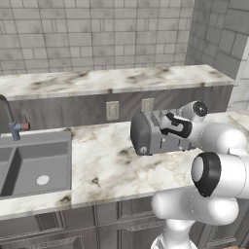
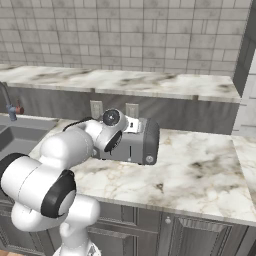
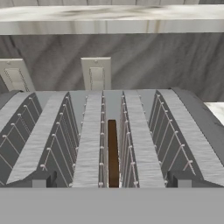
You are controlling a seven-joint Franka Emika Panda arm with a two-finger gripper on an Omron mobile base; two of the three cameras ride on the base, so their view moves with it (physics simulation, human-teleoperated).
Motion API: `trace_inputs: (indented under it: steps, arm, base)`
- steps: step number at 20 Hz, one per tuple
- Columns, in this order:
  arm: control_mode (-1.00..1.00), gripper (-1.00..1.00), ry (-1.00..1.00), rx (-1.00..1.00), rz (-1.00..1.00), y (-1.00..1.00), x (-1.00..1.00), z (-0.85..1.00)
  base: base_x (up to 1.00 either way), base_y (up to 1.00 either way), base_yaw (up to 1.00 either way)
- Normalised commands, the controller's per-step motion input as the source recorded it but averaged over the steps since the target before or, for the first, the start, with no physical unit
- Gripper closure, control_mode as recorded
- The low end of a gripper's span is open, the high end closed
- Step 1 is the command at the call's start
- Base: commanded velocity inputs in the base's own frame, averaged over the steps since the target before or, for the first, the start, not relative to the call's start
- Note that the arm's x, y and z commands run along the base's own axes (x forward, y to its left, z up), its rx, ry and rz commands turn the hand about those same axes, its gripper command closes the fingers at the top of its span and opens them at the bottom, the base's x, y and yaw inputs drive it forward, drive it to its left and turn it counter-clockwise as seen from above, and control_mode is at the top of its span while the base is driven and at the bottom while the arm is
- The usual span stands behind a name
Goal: Start the toaster. Once the lever pops up, take the bread to the plate on the dining counter.
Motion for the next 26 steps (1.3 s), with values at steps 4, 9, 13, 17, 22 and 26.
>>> trace_inputs:
  steps: [4,9,13,17,22,26]
  arm:
    - [-1.00,-1.00,0.00,0.00,0.00,0.00,0.00,0.00]
    - [-1.00,-1.00,0.00,0.00,0.00,0.00,0.00,0.00]
    - [-1.00,-1.00,0.00,0.00,0.00,0.00,0.00,0.00]
    - [-1.00,-1.00,0.00,0.00,0.00,0.00,0.00,0.00]
    - [-1.00,-1.00,0.00,0.00,0.00,0.00,0.00,0.00]
    - [-1.00,-1.00,0.00,0.00,0.00,0.00,0.00,0.00]
  base:
    - [0.00,0.00,0.00]
    - [0.00,0.00,0.00]
    - [0.00,0.00,0.00]
    - [0.00,0.00,0.00]
    - [0.00,0.00,0.00]
    - [0.00,0.00,0.00]
